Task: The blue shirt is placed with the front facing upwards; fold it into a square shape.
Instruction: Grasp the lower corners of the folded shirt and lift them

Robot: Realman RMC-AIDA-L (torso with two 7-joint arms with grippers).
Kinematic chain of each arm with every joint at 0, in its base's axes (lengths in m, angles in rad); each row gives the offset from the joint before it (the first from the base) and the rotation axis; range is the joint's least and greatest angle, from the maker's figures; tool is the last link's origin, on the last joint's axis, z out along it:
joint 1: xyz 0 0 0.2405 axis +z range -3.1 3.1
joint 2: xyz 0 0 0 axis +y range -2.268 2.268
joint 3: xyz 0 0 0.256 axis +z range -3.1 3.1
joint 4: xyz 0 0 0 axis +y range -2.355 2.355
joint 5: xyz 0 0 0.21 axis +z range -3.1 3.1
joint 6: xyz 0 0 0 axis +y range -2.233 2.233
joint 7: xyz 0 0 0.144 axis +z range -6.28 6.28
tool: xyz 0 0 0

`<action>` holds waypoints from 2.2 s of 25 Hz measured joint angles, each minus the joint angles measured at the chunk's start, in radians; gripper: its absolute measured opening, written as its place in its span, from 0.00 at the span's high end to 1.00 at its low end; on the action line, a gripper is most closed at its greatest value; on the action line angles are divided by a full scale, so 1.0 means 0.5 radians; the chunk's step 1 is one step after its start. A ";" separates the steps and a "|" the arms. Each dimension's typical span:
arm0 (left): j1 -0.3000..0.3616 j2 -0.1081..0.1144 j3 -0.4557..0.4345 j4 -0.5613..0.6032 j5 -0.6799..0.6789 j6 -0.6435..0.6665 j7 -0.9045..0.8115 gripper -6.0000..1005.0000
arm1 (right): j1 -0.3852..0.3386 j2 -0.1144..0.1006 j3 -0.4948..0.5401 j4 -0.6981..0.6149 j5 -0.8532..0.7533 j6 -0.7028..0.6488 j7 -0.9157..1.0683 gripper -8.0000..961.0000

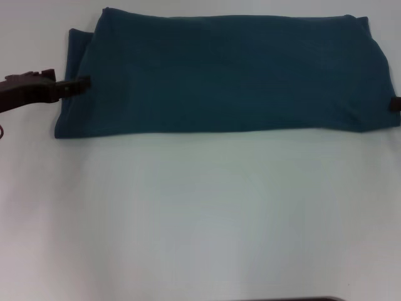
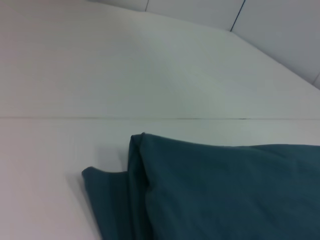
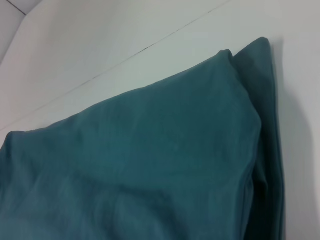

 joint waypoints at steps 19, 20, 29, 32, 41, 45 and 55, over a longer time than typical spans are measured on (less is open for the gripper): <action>0.009 0.139 -0.009 0.091 0.186 0.250 -0.182 0.07 | -0.003 0.006 0.003 -0.007 0.005 0.004 -0.016 0.98; 0.007 0.139 -0.008 0.091 0.195 0.251 -0.198 0.07 | -0.003 0.006 0.003 -0.010 0.005 0.001 -0.015 0.98; -0.040 0.130 -0.004 0.132 0.318 0.254 -0.275 0.07 | -0.003 -0.001 0.003 -0.014 0.005 -0.006 -0.015 0.98; -0.043 0.129 -0.003 0.121 0.322 0.269 -0.285 0.07 | -0.003 -0.003 0.003 -0.014 0.005 -0.007 -0.013 0.98; -0.079 0.151 -0.024 0.085 0.329 0.525 -0.303 0.07 | -0.008 -0.007 0.003 -0.014 0.004 -0.009 -0.007 0.98; -0.085 0.145 -0.051 0.029 0.309 0.592 -0.304 0.07 | -0.009 -0.006 0.003 -0.014 0.005 -0.007 -0.013 0.98; -0.074 0.136 -0.039 0.035 0.361 0.436 -0.298 0.07 | -0.009 -0.003 0.003 -0.005 -0.003 0.006 -0.013 0.98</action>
